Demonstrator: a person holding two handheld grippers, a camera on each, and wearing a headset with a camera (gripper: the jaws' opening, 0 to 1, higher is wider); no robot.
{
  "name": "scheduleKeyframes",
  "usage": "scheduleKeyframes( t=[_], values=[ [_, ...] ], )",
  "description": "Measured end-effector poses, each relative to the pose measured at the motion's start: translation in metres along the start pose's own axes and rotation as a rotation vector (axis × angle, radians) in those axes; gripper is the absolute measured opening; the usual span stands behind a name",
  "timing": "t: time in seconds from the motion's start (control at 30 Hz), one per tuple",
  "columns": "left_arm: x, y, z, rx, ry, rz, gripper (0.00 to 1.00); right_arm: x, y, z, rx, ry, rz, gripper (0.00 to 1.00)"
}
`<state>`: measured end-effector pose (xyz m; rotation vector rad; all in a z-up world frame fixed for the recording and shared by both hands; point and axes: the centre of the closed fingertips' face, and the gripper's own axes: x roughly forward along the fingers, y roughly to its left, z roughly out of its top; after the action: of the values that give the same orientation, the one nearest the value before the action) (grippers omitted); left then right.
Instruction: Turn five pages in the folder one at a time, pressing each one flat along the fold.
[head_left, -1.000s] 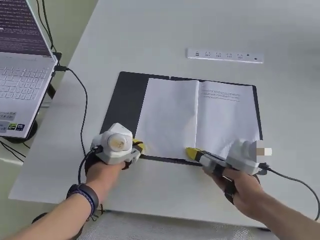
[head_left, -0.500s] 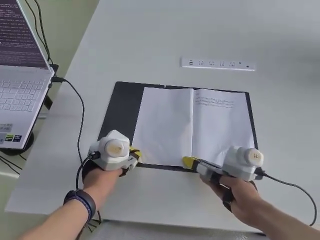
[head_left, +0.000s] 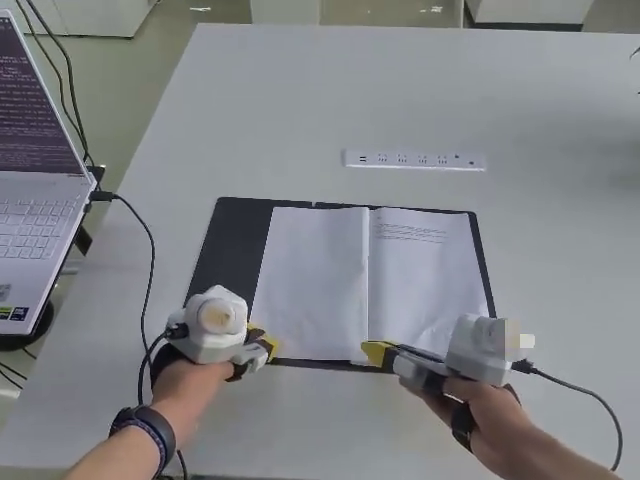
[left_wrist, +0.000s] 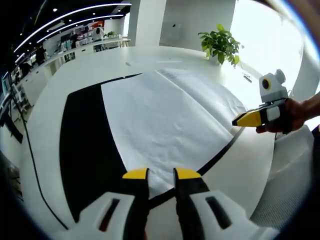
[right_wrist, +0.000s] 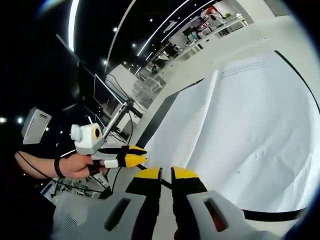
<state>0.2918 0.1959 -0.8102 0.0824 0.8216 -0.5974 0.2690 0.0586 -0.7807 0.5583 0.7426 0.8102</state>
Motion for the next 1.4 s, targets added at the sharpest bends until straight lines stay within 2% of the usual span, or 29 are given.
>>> scheduleKeyframes(
  t=[0.2,0.43,0.7,0.8,0.97,1.13,1.4],
  values=[
    [-0.010,-0.002,0.009,-0.002,-0.021,-0.002,0.22,-0.014,-0.008,0.007,-0.029,-0.008,-0.032,0.11],
    [-0.021,-0.004,0.023,0.026,-0.055,-0.004,0.29,-0.029,-0.015,0.024,-0.108,-0.026,-0.067,0.27],
    [-0.039,-0.009,0.041,0.077,-0.103,-0.011,0.35,-0.054,-0.018,0.044,-0.201,-0.038,-0.097,0.34],
    [-0.045,-0.010,0.045,0.079,-0.115,-0.013,0.38,-0.063,-0.020,0.050,-0.222,-0.046,-0.106,0.41],
    [-0.057,-0.013,0.053,0.075,-0.144,-0.019,0.42,-0.080,-0.022,0.060,-0.251,-0.050,-0.122,0.44],
    [-0.072,-0.018,0.068,0.098,-0.188,-0.024,0.48,-0.100,-0.016,0.078,-0.326,-0.057,-0.135,0.49],
    [-0.097,-0.022,0.077,0.144,-0.214,-0.028,0.57,-0.131,-0.009,0.094,-0.408,-0.083,-0.173,0.57]
  ],
)
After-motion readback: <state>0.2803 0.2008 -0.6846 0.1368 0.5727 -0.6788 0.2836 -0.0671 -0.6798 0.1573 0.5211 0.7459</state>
